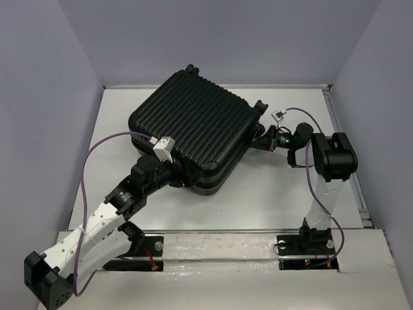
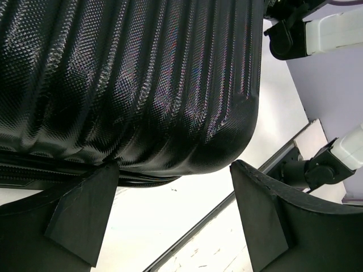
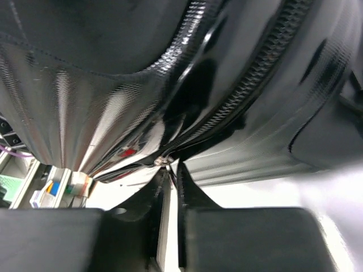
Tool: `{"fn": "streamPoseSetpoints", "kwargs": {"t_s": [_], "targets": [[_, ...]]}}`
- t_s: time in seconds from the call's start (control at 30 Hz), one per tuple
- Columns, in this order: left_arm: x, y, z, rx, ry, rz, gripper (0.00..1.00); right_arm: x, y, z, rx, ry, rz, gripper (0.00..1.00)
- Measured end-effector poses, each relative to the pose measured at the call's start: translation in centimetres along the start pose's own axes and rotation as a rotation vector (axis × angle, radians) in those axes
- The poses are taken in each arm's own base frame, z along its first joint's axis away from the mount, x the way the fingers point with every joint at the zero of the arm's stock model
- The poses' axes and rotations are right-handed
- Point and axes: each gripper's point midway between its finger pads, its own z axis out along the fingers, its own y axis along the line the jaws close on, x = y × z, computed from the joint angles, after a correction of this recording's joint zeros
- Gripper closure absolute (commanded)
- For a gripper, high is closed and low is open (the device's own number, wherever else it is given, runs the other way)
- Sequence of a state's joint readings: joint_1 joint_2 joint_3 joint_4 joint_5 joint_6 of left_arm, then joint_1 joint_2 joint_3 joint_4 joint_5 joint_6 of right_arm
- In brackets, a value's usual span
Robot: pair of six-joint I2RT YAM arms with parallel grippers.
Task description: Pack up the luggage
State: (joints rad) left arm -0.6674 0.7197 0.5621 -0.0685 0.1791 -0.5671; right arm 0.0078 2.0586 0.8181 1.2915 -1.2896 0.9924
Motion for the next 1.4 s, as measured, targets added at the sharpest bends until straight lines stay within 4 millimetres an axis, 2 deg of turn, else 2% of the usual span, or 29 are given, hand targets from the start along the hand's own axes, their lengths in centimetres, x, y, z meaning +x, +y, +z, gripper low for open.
{"fn": "streamPoseSetpoints", "kwargs": {"t_s": [0.3,0.4,0.43,0.53,0.57,0.67,0.73,0.83,0.93,1.03,1.13,1.17,1.23,1.27,1.33,1.4], "targets": [[0.2,0.5,1.8,-0.02,0.017,-0.029,0.1,0.6,0.4,0.1,0.066,-0.085,-0.014,0.93],[0.0,0.5,2.8,-0.024,0.014,-0.036,0.11,1.5,1.9,0.8,0.15,-0.161,-0.155,0.93],[-0.2,0.5,3.2,-0.027,0.017,-0.037,0.11,1.6,1.9,1.2,0.188,-0.179,-0.195,0.93],[-1.4,0.3,4.4,-0.046,0.008,-0.033,0.11,4.5,3.0,3.6,0.351,-0.152,-0.286,0.93],[-2.0,0.1,4.6,-0.049,-0.001,-0.032,0.11,5.8,4.1,4.5,0.36,-0.129,-0.324,0.93],[-3.5,-0.8,5.9,-0.048,-0.024,-0.026,0.11,12.5,8.9,6.9,0.3,0.006,-0.372,0.93],[-3.4,-1.2,6.7,-0.045,-0.005,-0.025,0.11,14.7,10.5,8.2,0.331,0.028,-0.424,0.93],[-3.1,-2.1,7.2,-0.038,0.036,-0.022,0.11,15.8,11.2,9.2,0.405,0.02,-0.448,0.93],[-2.7,-2.6,7.4,-0.045,0.075,-0.025,0.11,16.5,11.3,11.3,0.471,-0.007,-0.461,0.93],[-3.1,-2.6,7.3,-0.057,0.081,-0.032,0.11,15.9,10.7,13.4,0.54,-0.108,-0.471,0.93],[-3.7,-2.5,7.3,-0.08,0.065,-0.041,0.09,15.4,10.4,14.2,0.567,-0.24,-0.442,0.91],[-3.8,-2.5,7.2,-0.083,0.061,-0.043,0.08,15.5,10.4,14.2,0.566,-0.26,-0.434,0.82],[-4.1,-2.5,7.1,-0.095,0.057,-0.042,0.06,15.6,10.7,13.9,0.558,-0.281,-0.414,0.49],[-4.5,-2.8,7.0,-0.1,0.046,-0.038,0.05,16.1,11.2,13.7,0.542,-0.28,-0.399,0.26],[-6.4,-3.6,6.7,-0.104,0.003,-0.019,0.03,18.5,13.2,13.0,0.467,-0.212,-0.385,0.07],[-10.0,-5.3,6.1,-0.081,-0.081,0.006,0.01,20.5,15.1,12.1,0.414,-0.144,-0.377,0.02]]}}
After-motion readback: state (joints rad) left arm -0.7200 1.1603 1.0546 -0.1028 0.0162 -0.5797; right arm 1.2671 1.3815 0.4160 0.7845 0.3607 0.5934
